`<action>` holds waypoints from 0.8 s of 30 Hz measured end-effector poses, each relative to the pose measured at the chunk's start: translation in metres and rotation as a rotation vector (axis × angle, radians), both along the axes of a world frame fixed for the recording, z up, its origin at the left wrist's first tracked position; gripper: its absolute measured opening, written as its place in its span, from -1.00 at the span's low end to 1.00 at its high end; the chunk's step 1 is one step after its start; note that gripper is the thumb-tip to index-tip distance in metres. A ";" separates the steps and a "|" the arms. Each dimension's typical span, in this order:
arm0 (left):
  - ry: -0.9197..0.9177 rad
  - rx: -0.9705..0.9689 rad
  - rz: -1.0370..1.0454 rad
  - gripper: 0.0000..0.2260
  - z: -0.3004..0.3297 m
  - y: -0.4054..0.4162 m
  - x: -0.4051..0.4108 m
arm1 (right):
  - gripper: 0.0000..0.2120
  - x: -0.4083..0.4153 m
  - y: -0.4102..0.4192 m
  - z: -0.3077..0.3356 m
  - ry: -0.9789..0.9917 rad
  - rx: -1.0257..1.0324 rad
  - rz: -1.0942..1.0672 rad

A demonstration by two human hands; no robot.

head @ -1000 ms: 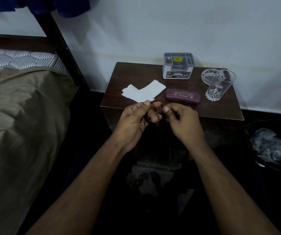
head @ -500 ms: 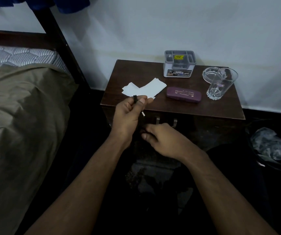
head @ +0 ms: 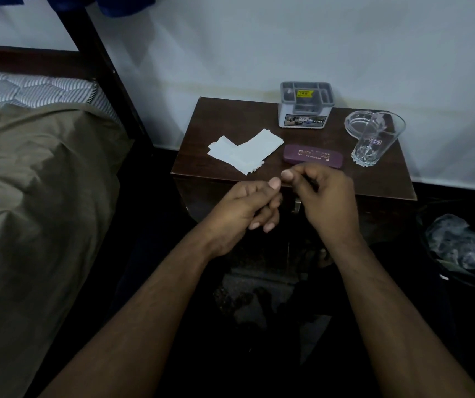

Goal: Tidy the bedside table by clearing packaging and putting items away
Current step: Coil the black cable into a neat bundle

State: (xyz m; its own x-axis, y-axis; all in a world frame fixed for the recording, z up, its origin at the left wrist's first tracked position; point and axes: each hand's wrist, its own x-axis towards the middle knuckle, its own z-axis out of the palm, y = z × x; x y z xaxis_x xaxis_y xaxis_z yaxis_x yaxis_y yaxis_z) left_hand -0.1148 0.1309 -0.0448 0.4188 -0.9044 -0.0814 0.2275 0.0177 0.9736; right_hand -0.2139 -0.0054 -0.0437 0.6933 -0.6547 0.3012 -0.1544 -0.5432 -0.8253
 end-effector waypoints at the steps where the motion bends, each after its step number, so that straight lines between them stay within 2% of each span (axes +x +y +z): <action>1: 0.053 -0.043 0.053 -0.64 0.001 0.000 0.001 | -0.79 0.001 0.000 -0.003 0.013 0.004 0.018; 4: 0.316 -0.213 0.204 -0.73 0.006 0.003 0.012 | -0.77 0.005 0.005 -0.007 0.272 -0.018 0.193; 6: 0.374 -0.286 0.248 -0.79 0.006 0.003 0.018 | -0.77 0.006 0.016 -0.009 0.466 -0.051 0.395; 7: 0.298 -0.253 0.295 -0.84 0.005 0.003 0.019 | -0.76 0.006 0.023 -0.009 0.540 -0.074 0.476; 9: -0.041 -0.038 0.451 -0.91 0.000 0.003 0.020 | -0.75 0.007 0.033 -0.007 0.622 -0.151 0.545; 12: -0.609 0.320 0.509 -0.96 -0.005 0.006 0.023 | -0.73 0.004 0.032 0.000 0.493 -0.276 0.456; 13: -0.700 0.382 0.476 -0.92 -0.005 0.007 0.022 | -0.72 0.003 0.028 0.004 0.425 -0.296 0.393; 14: -0.713 0.395 0.441 -0.87 -0.005 0.007 0.021 | -0.71 0.001 0.024 0.006 0.364 -0.312 0.319; 16: -0.570 0.318 0.355 -0.78 -0.002 0.006 0.015 | -0.71 -0.001 0.018 0.008 0.253 -0.305 0.184; 21: -0.124 0.102 0.118 -0.76 0.009 0.004 0.012 | -0.75 -0.003 0.008 0.006 0.025 -0.215 -0.042; 23: -0.050 0.086 0.044 -0.66 0.007 0.005 0.008 | -0.73 -0.003 0.004 0.005 0.013 -0.147 -0.097; 24: -0.082 0.073 0.031 -0.63 0.006 0.005 0.006 | -0.72 -0.003 0.003 0.004 0.032 -0.126 -0.112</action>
State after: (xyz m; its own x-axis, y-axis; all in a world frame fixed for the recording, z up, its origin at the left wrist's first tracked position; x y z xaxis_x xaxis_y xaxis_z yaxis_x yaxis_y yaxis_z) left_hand -0.1089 0.1356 -0.0388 0.4540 -0.8841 -0.1108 0.1478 -0.0479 0.9879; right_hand -0.2168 -0.0024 -0.0398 0.6285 -0.6868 0.3652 -0.2447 -0.6202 -0.7453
